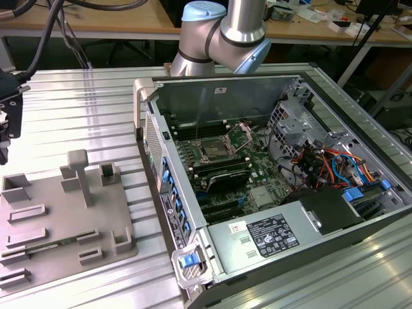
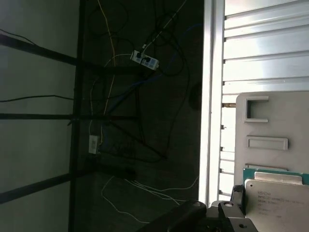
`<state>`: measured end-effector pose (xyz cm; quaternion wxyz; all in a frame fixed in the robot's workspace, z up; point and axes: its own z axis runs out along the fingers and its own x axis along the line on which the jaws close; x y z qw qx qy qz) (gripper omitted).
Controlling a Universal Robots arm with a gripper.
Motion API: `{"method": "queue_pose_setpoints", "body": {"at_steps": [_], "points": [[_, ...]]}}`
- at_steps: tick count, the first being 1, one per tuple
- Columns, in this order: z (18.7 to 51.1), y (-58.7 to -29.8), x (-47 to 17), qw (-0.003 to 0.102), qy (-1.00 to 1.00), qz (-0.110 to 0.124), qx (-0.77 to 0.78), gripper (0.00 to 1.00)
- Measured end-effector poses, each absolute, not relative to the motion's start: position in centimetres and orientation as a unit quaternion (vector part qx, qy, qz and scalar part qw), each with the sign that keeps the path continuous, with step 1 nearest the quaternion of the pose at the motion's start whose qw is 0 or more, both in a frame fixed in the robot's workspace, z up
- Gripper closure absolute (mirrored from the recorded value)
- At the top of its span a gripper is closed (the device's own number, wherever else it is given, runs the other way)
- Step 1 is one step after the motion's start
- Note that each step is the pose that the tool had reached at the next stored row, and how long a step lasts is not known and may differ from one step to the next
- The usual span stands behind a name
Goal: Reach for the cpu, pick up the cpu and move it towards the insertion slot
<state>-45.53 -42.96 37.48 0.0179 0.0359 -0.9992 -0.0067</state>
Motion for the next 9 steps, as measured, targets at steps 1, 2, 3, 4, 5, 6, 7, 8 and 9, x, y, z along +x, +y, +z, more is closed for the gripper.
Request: {"method": "queue_pose_setpoints", "body": {"at_steps": [1, 2, 3, 4, 5, 6, 7, 8, 9], "points": [[37.56, -42.96, -45.53, 0.018, -0.999, -0.007, 0.036, 0.45], [37.63, -42.95, -45.53, 0.018, -0.999, -0.007, 0.036, 0.45], [37.69, -42.96, -45.53, 0.018, -0.999, -0.007, 0.036, 0.45], [37.74, -42.96, -45.53, 0.018, -0.999, -0.007, 0.036, 0.45], [37.82, -42.95, -45.53, 0.018, -0.999, -0.007, 0.036, 0.45], [37.87, -42.95, -45.53, 0.018, -0.999, -0.007, 0.036, 0.45], [37.95, -42.96, -45.53, 0.018, -0.999, -0.007, 0.036, 0.45], [38.03, -42.95, -45.53, 0.018, -0.999, -0.007, 0.036, 0.45], [38.1, -42.95, -45.53, 0.018, -0.999, -0.007, 0.036, 0.45]]}}
